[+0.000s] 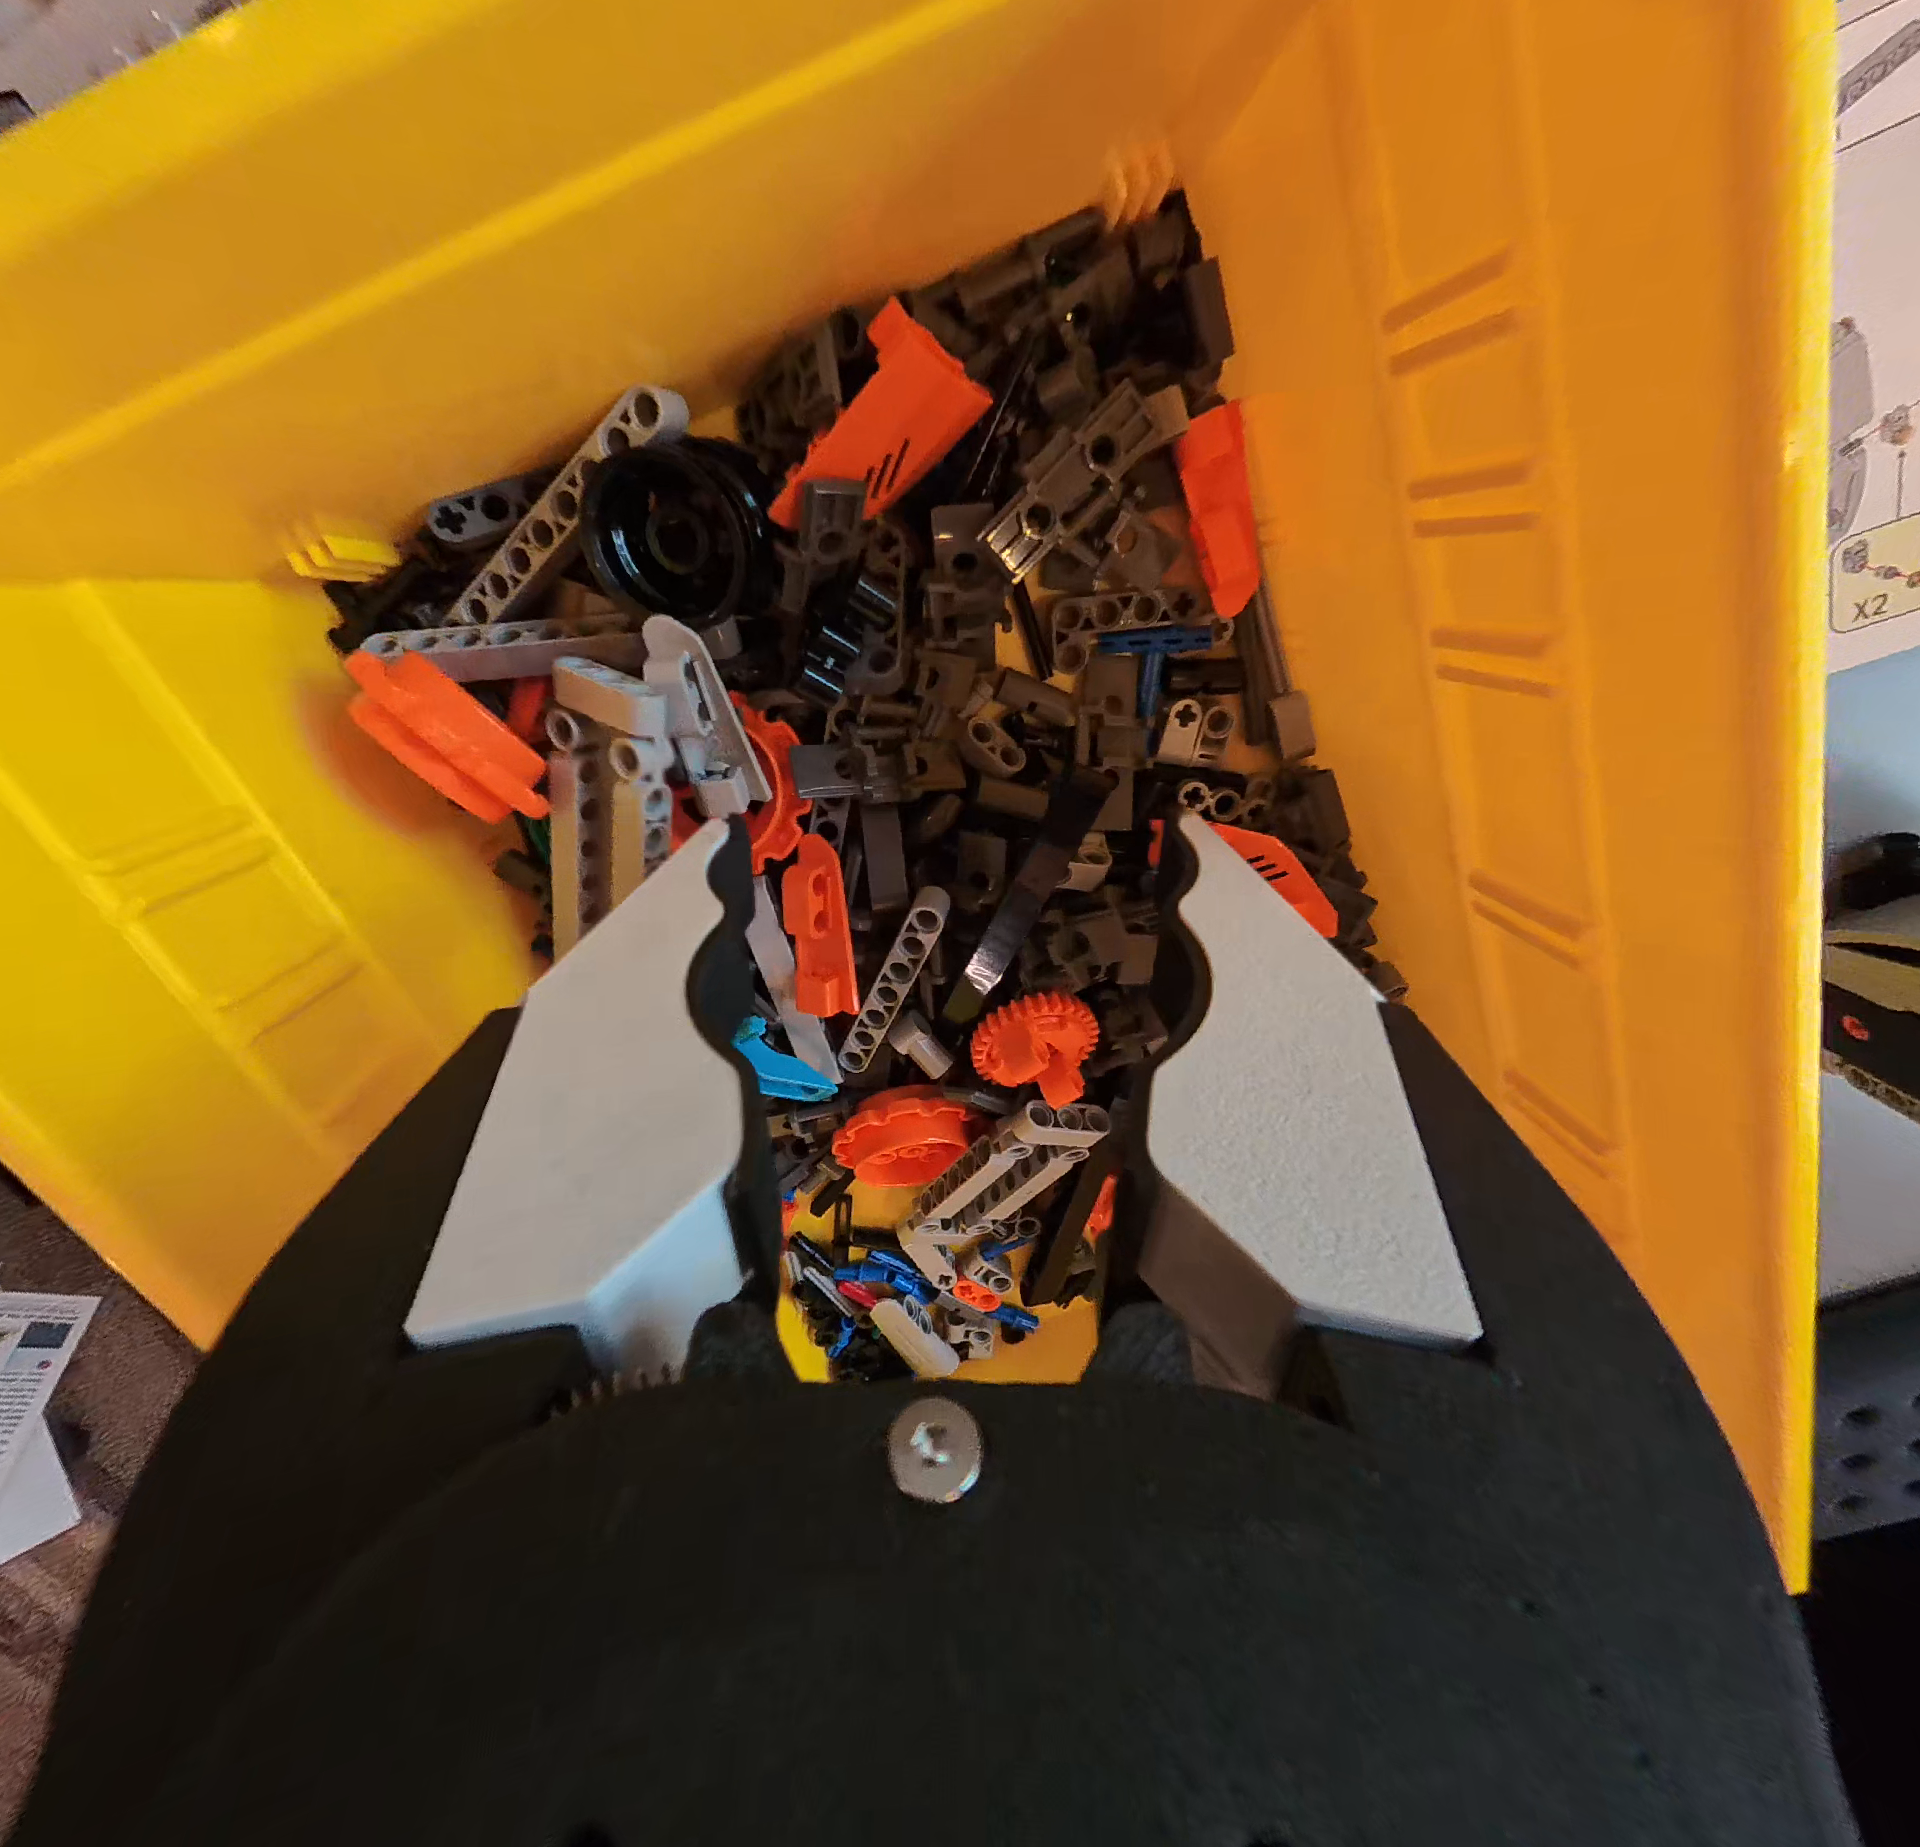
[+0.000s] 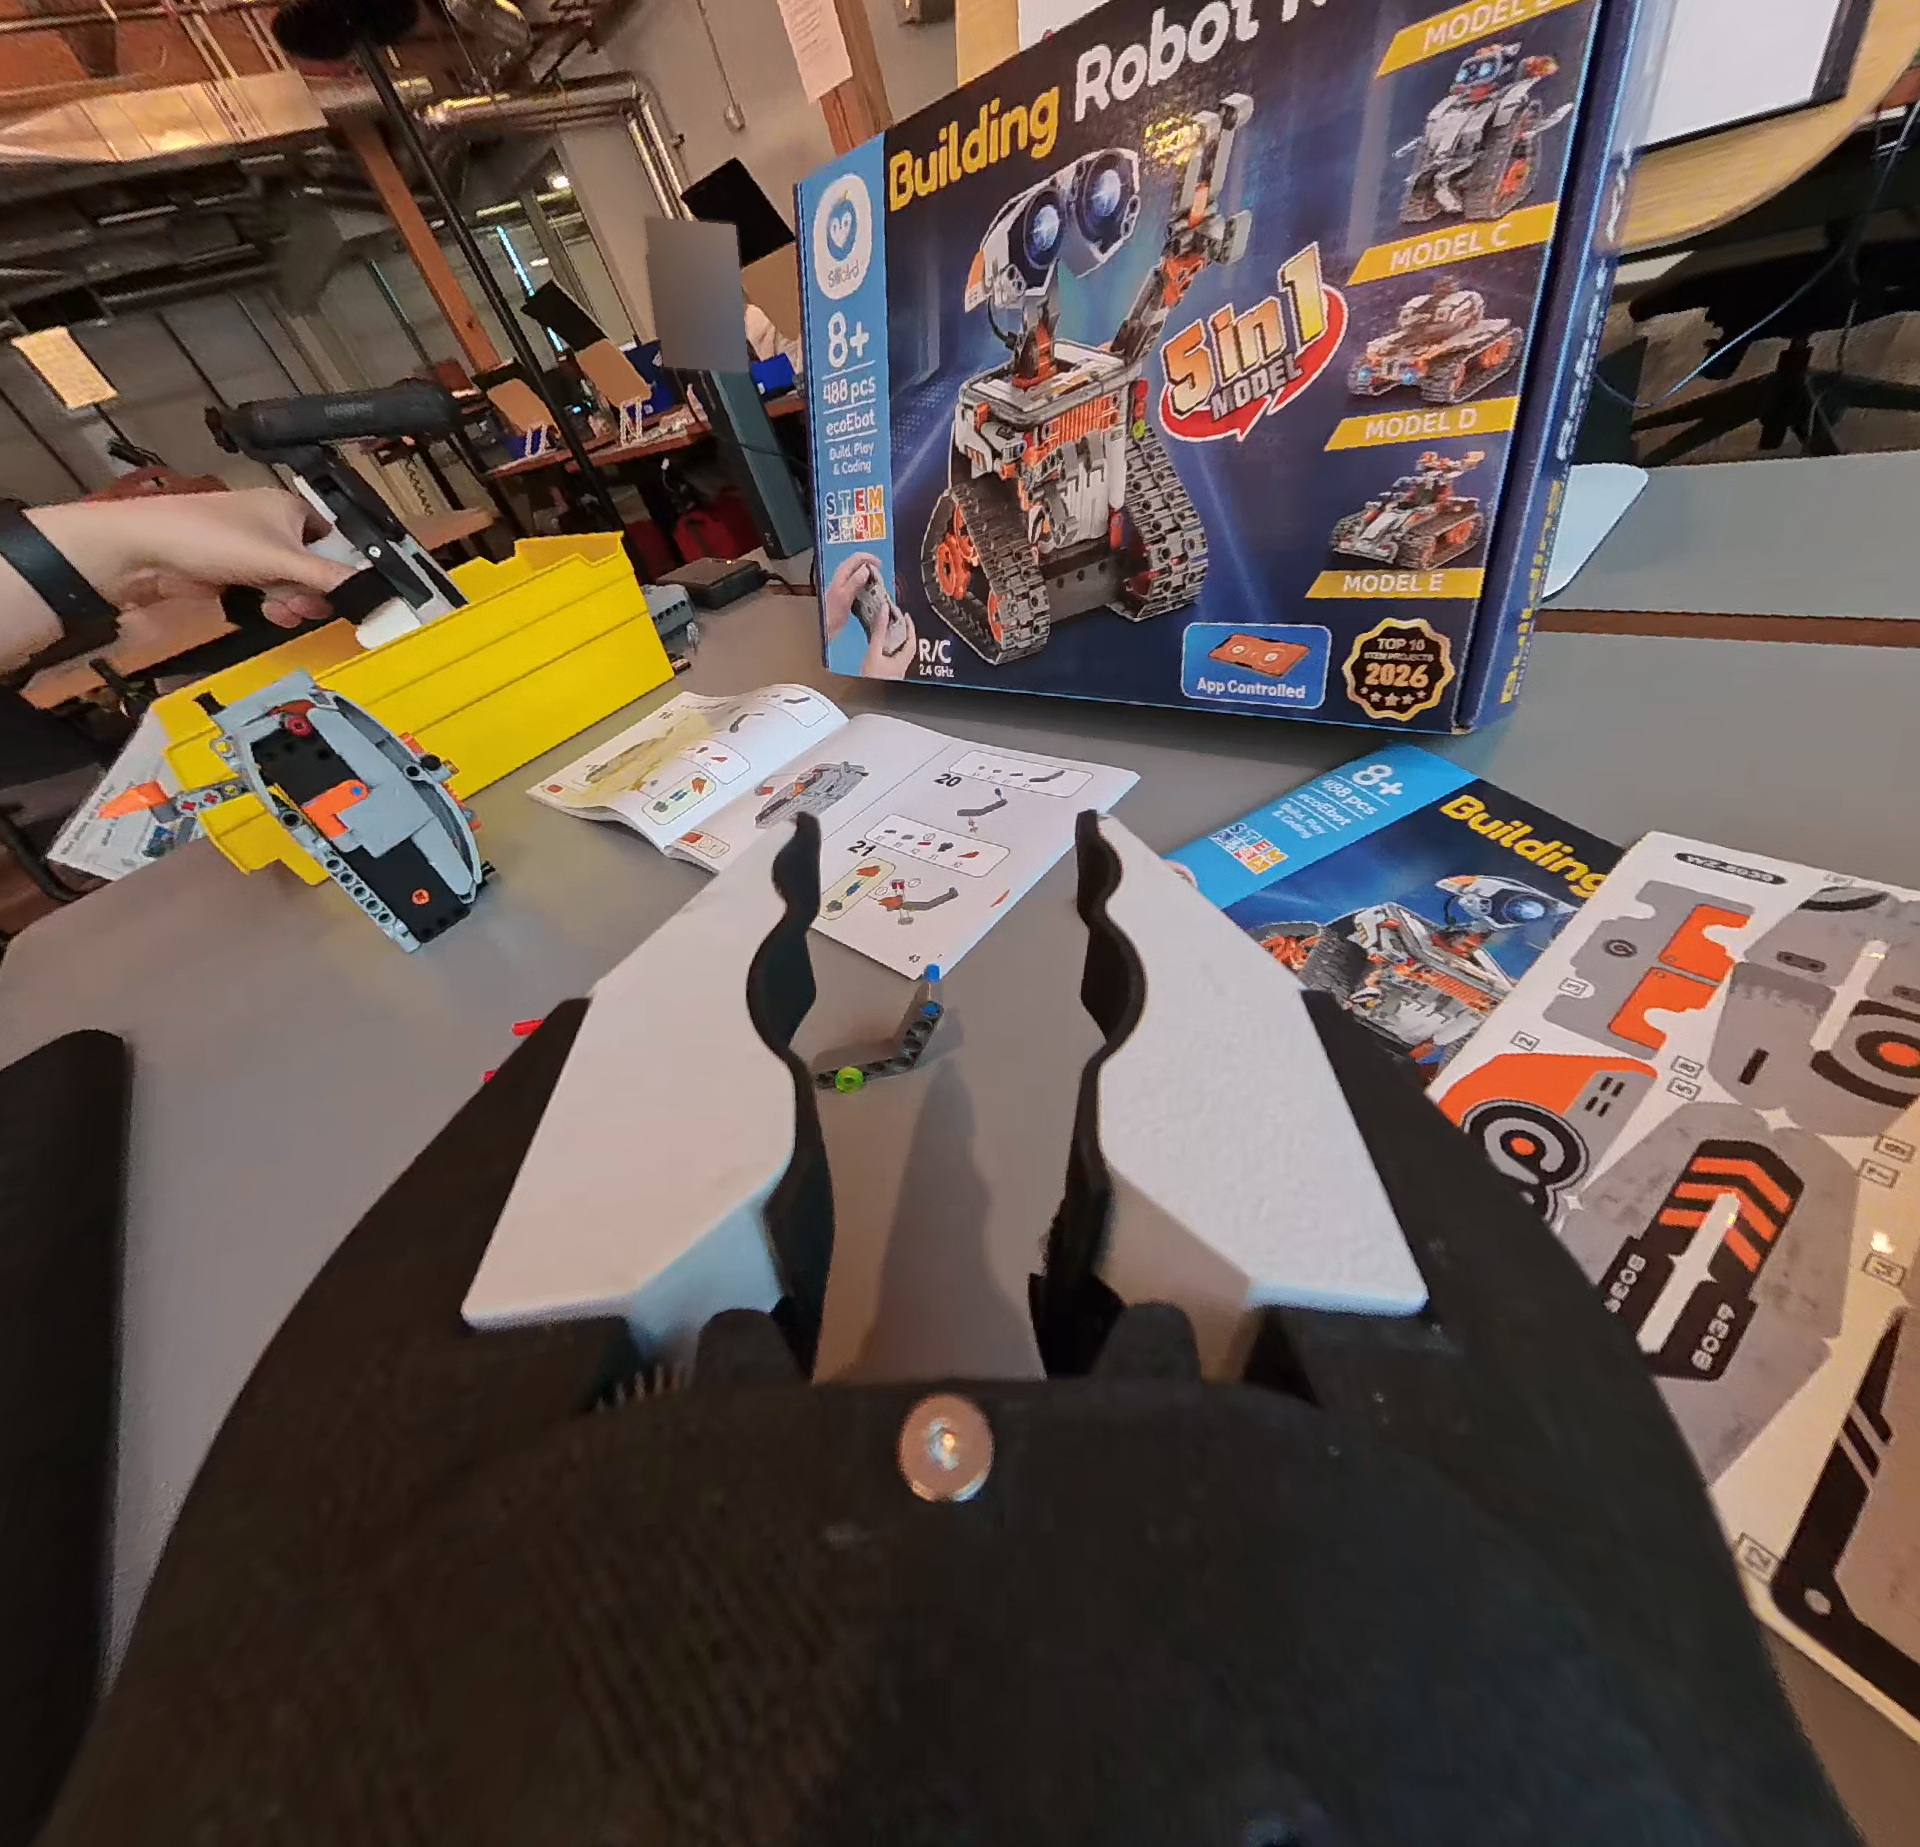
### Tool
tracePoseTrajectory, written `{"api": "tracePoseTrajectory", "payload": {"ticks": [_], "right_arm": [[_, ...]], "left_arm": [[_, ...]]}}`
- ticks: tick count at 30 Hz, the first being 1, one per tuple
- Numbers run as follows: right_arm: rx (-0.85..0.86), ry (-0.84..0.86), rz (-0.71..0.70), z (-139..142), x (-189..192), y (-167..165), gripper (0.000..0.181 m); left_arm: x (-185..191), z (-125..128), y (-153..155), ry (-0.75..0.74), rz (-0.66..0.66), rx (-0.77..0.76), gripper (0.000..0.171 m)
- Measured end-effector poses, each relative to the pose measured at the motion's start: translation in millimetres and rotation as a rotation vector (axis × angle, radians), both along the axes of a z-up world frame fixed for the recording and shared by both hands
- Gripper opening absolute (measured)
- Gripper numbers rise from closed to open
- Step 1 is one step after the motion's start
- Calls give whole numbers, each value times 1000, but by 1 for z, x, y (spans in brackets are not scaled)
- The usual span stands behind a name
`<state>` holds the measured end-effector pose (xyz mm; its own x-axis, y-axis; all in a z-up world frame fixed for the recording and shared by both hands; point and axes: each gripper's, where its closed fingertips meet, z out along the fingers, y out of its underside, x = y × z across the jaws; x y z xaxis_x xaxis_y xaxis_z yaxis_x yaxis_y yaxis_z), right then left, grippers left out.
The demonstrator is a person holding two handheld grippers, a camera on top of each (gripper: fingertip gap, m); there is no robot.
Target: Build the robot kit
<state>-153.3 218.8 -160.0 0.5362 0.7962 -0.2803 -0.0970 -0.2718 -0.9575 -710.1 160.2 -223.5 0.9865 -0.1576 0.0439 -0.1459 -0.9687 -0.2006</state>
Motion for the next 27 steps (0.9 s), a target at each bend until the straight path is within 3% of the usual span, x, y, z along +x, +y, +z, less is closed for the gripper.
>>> {"api": "tracePoseTrajectory", "payload": {"ticks": [15, 27], "right_arm": [[26, -71, -2, -2, -8, -5, 49], [109, -266, -21, -15, -16, -5, 48]], "left_arm": [[3, -7, -16, 28, 22, -75, 72], [4, -9, -22, 34, 19, -94, 67]]}}
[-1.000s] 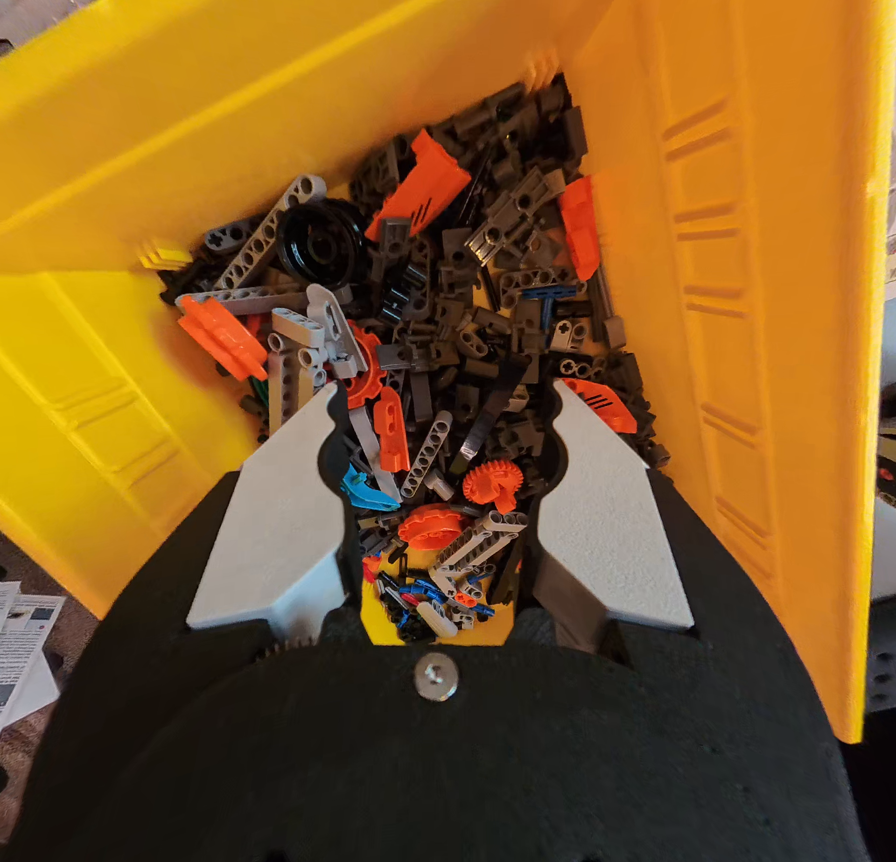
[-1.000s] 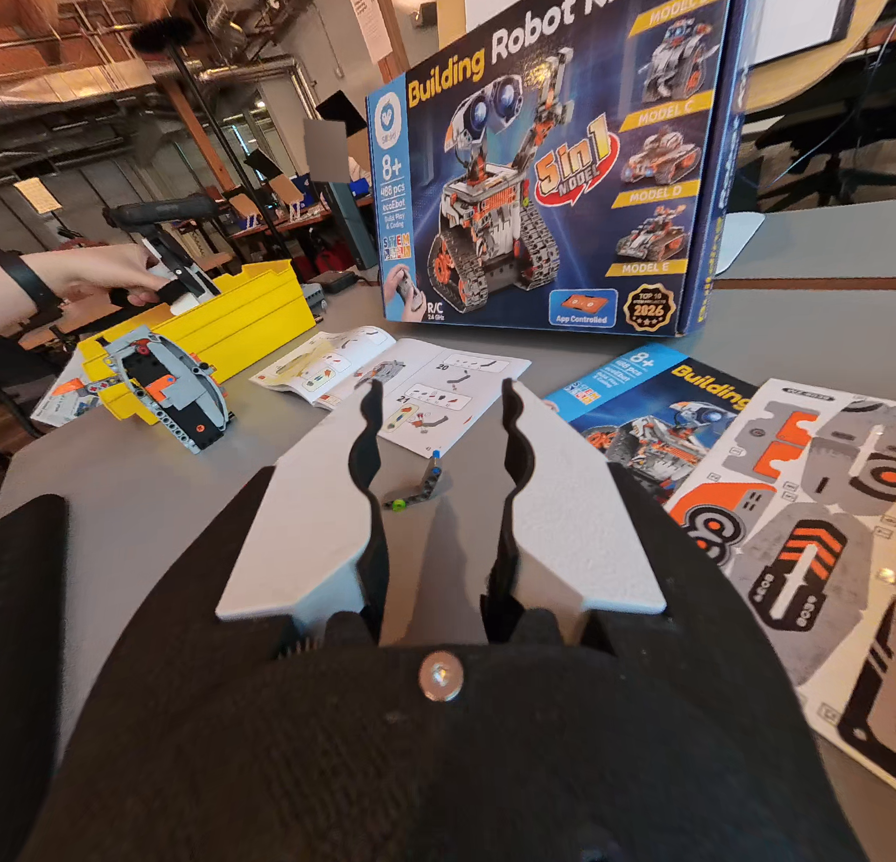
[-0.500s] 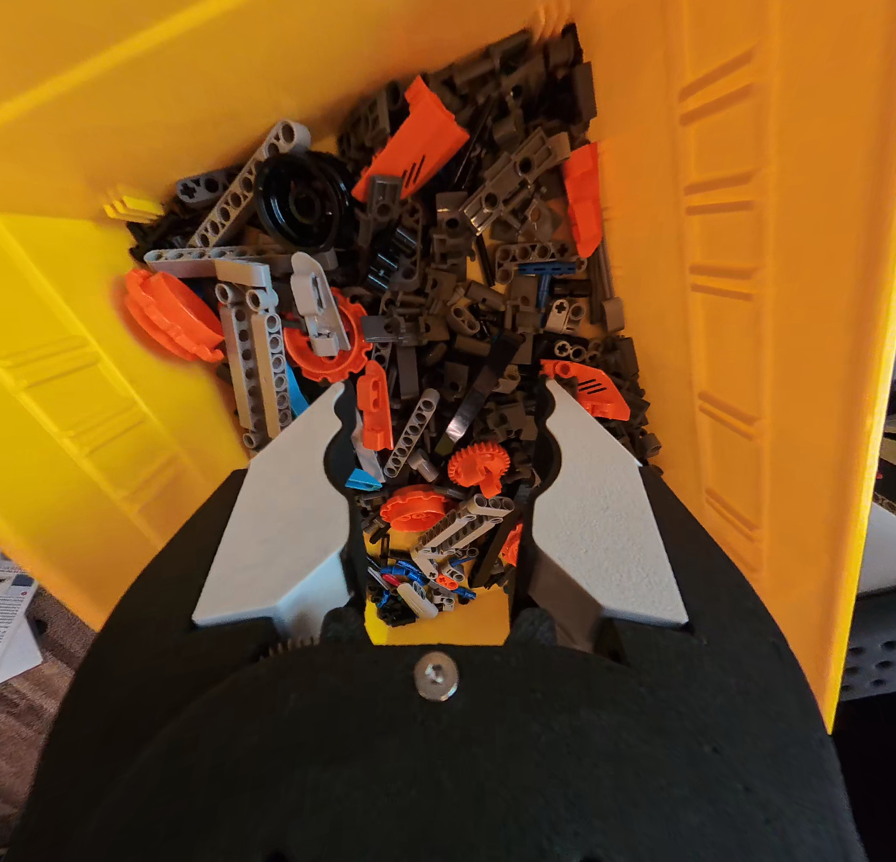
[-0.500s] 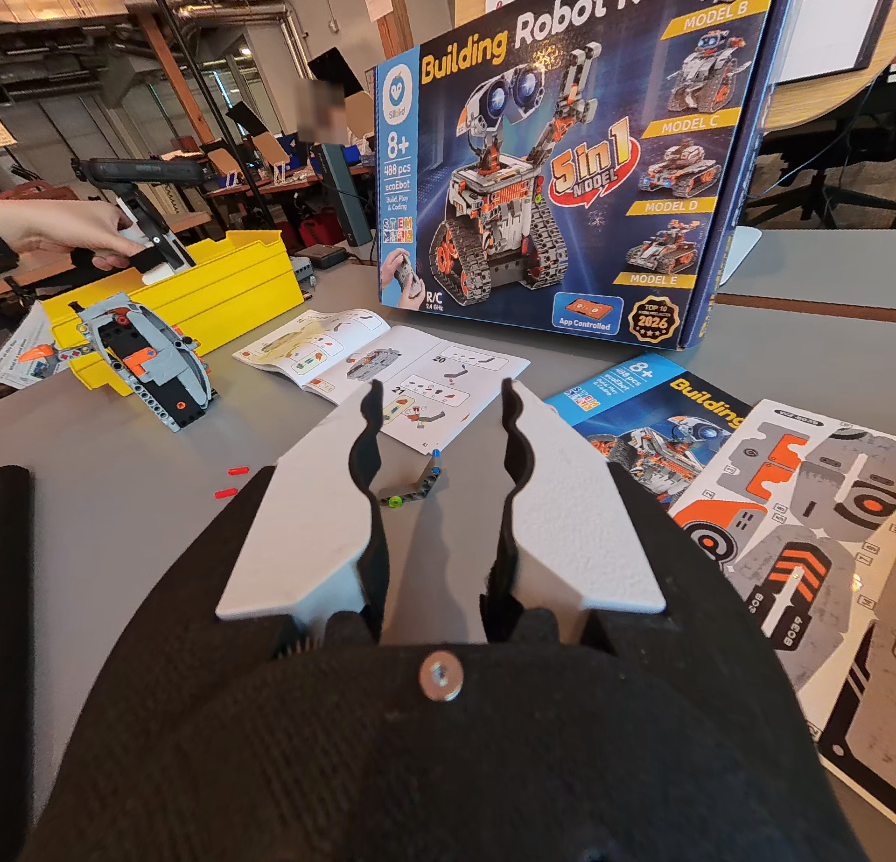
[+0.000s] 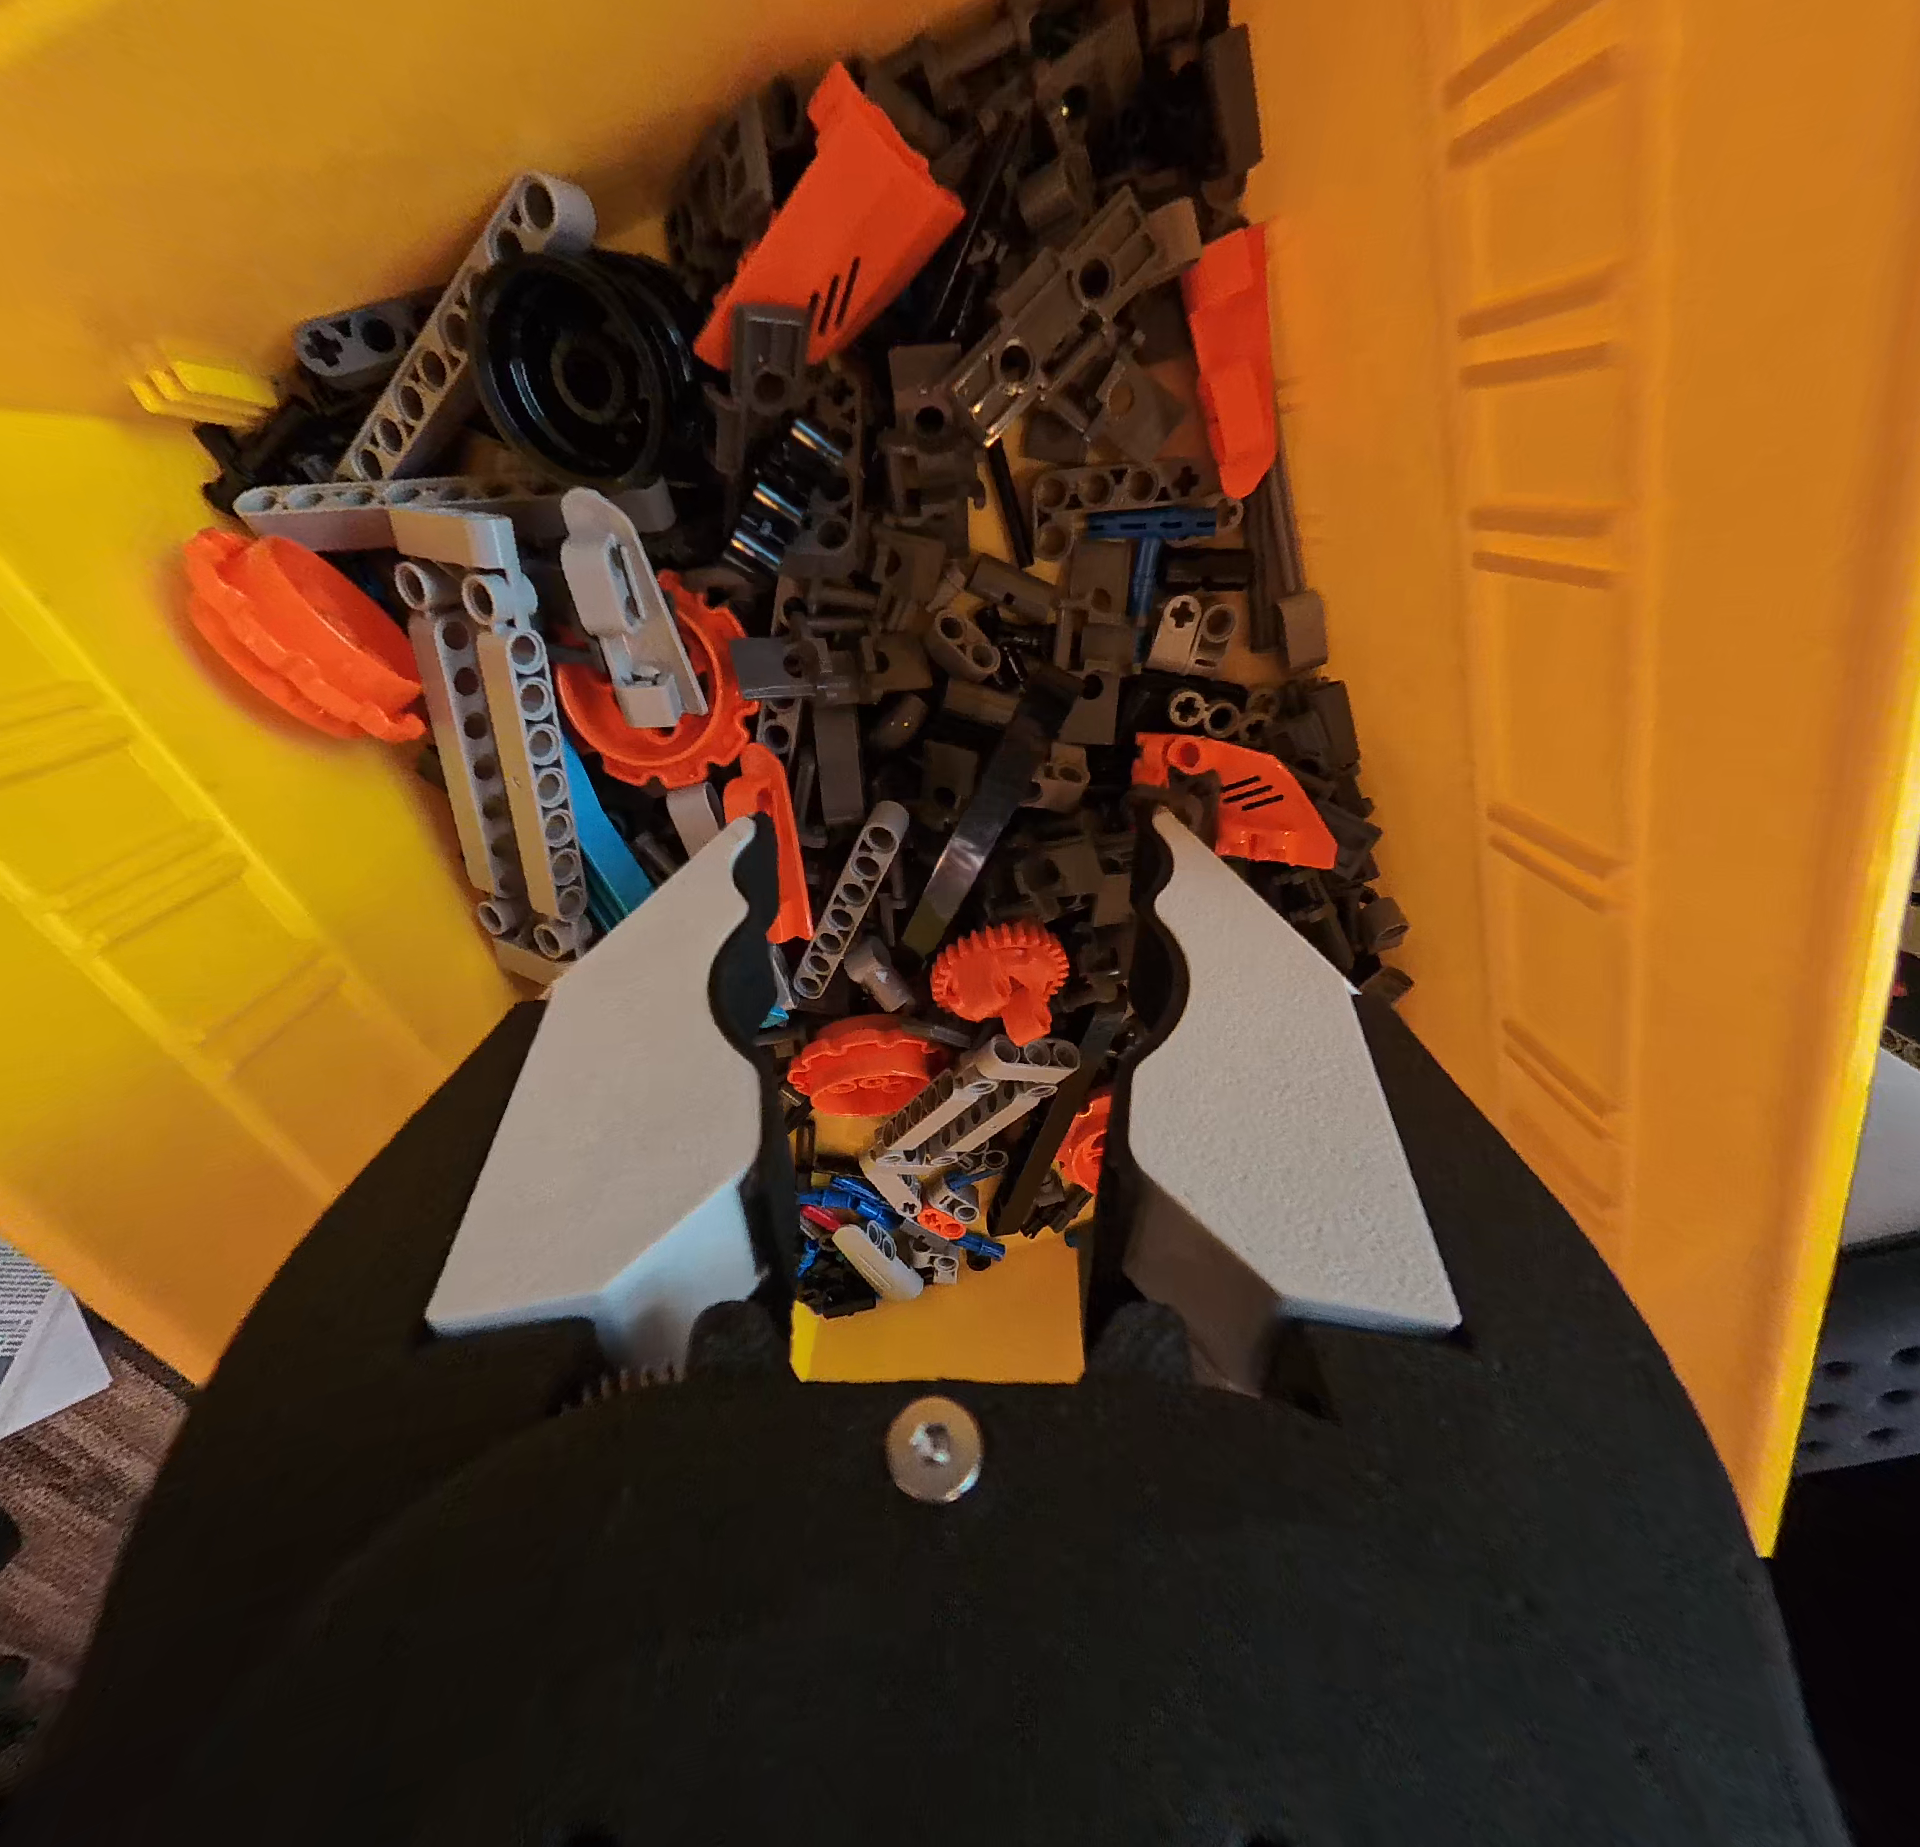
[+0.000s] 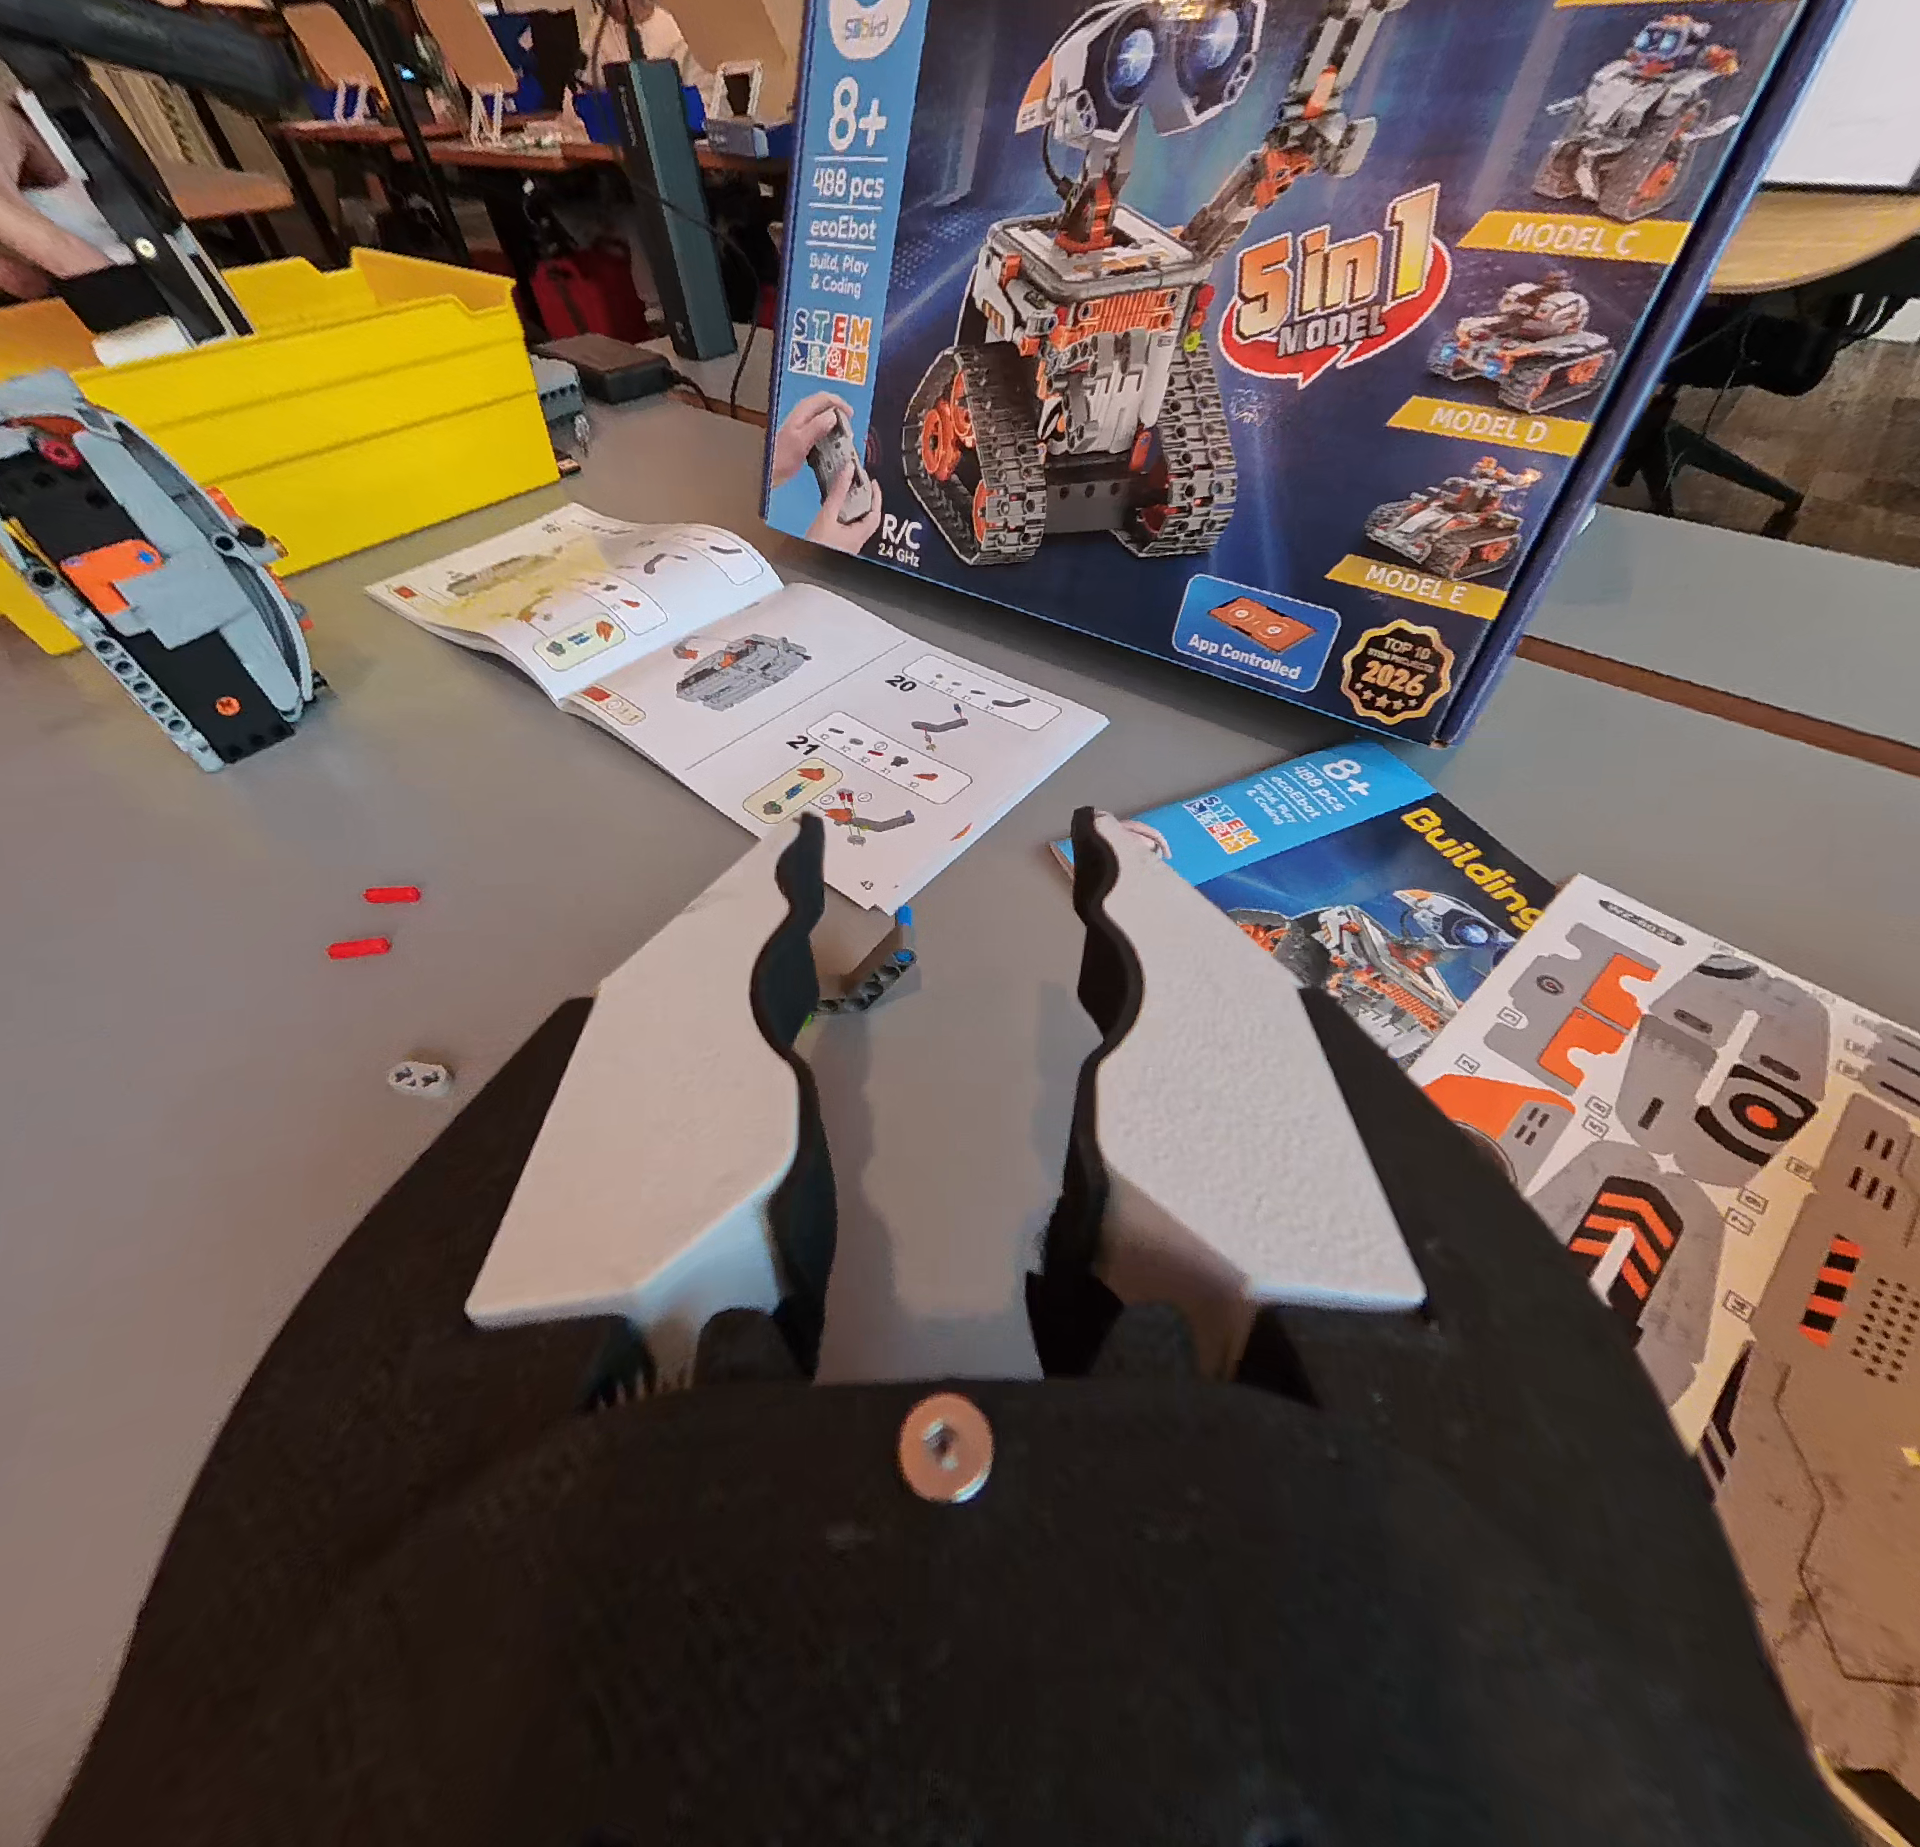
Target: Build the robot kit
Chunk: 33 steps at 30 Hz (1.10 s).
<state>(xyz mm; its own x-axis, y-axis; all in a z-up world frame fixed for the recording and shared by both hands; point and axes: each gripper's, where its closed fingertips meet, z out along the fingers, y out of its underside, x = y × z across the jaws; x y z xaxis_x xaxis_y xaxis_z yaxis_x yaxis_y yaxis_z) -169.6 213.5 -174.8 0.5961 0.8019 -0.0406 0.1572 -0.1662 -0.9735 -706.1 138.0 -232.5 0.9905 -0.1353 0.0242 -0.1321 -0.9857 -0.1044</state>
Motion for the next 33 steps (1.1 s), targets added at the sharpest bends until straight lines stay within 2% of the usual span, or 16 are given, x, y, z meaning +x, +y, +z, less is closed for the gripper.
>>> {"api": "tracePoseTrajectory", "payload": {"ticks": [7, 13, 24, 27, 33], "right_arm": [[23, -76, -32, -17, 4, 4, 47], [86, -74, -5, 0, -2, 1, 47], [75, -99, 22, -4, -6, -9, 47], [74, -89, 35, -3, -10, -12, 47], [105, -137, 47, -1, -14, -16, 47]], "left_arm": [[2, 2, -5, -40, 27, 5, 57], [-1, 3, -9, -16, 9, 3, 52], [6, 1, -19, -6, -21, -28, 43], [11, 1, -30, -15, -34, -65, 32], [9, 1, -47, 48, -82, -98, 27]]}}
